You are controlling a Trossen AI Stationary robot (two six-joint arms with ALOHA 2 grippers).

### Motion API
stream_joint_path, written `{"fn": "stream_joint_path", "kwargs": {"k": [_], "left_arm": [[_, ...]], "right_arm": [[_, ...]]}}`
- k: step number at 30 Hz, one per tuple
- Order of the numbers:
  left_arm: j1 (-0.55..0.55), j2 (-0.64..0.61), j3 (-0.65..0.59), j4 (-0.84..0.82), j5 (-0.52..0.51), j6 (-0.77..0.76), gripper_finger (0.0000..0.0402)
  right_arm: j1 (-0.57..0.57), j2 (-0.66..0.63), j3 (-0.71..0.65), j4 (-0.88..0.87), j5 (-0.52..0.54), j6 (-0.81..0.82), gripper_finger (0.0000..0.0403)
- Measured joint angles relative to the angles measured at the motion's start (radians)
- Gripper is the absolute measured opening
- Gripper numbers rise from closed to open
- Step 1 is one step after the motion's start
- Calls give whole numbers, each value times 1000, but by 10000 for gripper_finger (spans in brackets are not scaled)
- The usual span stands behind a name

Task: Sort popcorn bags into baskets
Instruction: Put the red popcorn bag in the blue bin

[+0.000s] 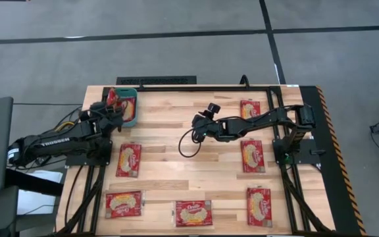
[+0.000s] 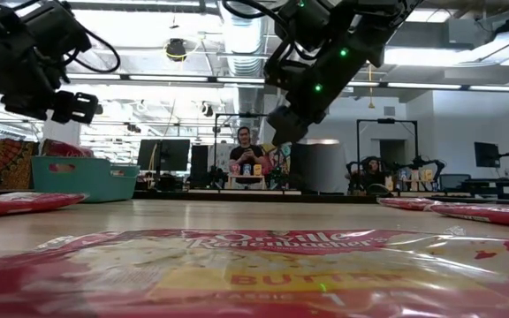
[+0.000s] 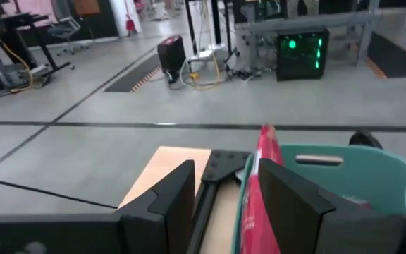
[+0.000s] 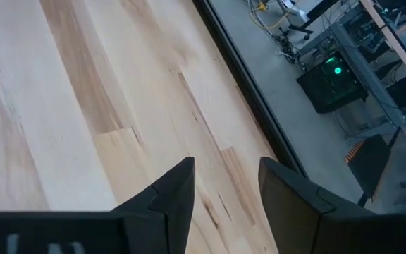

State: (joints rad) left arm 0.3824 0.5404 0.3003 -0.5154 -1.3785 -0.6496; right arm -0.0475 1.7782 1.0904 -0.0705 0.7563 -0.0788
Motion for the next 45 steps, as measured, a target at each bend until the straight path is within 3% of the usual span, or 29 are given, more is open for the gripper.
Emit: {"fn": "stream_joint_path", "kwargs": {"k": [6, 13, 18, 26, 31, 35, 45], "left_arm": [[0, 0, 1, 87, -52, 130, 149], [0, 0, 69, 131, -50, 320, 148], [0, 0, 135, 172, 170, 431, 148], [-2, 35, 139, 397, 818, 578, 148], [-2, 113, 139, 518, 1067, 603, 148], [-5, 211, 139, 580, 1131, 623, 148], [-5, 457, 139, 600, 1117, 603, 148]], "right_arm": [[1, -9, 0, -50, 3, 23, 184], [-15, -114, -4, -175, 3, 123, 177], [-57, -223, -99, -199, 0, 169, 171], [-121, -437, -290, -270, -1, 372, 178], [-136, -535, -331, -405, -1, 485, 189], [-160, -567, -332, -544, 1, 576, 196], [-173, -521, -332, -766, -22, 779, 193]]}}
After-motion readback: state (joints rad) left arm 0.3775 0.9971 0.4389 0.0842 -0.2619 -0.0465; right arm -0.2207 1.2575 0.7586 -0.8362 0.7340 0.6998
